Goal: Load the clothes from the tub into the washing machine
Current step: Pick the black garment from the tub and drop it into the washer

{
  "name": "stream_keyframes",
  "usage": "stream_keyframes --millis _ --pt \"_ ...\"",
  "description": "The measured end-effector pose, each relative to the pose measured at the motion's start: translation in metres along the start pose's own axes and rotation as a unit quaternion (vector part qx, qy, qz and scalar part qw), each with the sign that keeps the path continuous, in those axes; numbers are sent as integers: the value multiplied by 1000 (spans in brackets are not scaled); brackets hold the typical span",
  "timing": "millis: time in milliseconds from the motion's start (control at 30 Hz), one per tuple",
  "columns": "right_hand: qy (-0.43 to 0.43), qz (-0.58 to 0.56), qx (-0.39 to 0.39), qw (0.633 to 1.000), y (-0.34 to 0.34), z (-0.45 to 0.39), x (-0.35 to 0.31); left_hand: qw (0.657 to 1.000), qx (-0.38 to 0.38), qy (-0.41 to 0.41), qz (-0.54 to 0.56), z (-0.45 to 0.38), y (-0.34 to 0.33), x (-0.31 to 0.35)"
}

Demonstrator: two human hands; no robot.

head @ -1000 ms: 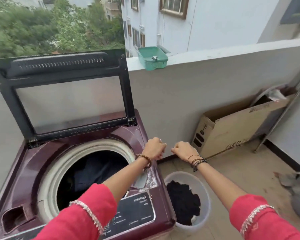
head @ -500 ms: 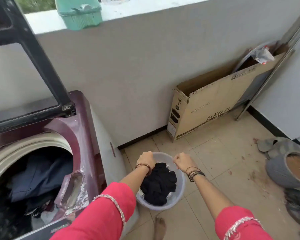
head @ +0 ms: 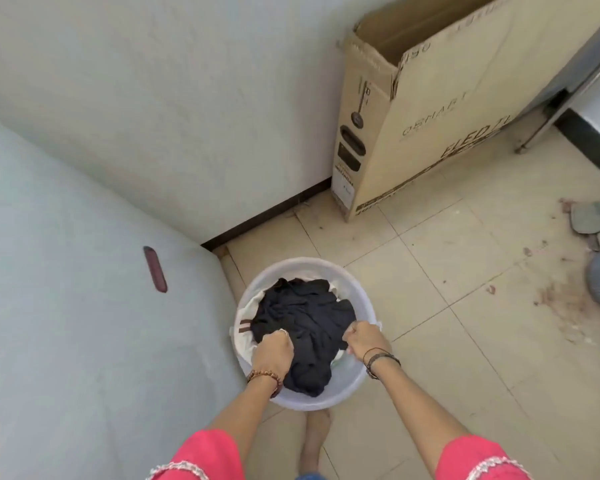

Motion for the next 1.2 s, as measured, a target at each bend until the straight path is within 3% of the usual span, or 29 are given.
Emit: stream_keyframes --millis 267,433,633,767,867,1033,1133,1200 --pt "3 38 -4 999 -59 -99 37 993 -70 -95 5 -81 -72 5" --pt "23 46 8 999 -79 -149 40 983 -94 -143 -71 -129 -102 16" --pt "93 44 -81 991 -124 -185 24 963 -51 -177 -194 -169 -110 24" --pt "110 61 -84 988 -144 -187 26 932 -3 -166 -323 -192 -96 14" --pt "119 97 -117 981 -159 -175 32 931 -9 -116 -347 -204 -82 -3" --pt "101 115 -127 980 -163 -161 42 895 -13 -147 -421 -187 -77 2" --pt "74 76 -105 989 -150 -150 46 912 20 -163 -377 -159 -68 10" --pt "56 20 -59 996 -130 -138 47 929 88 -187 -306 -132 -53 18"
Point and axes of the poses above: each hand's wrist, its own z-axis away from the middle knuckle, its own y-axis out of the back of the hand, x = y × z, the point moved 9 cm from there along -z, towards the middle knuckle, and after that the axes turned 4 degrees about z, right-handed, at the moved point
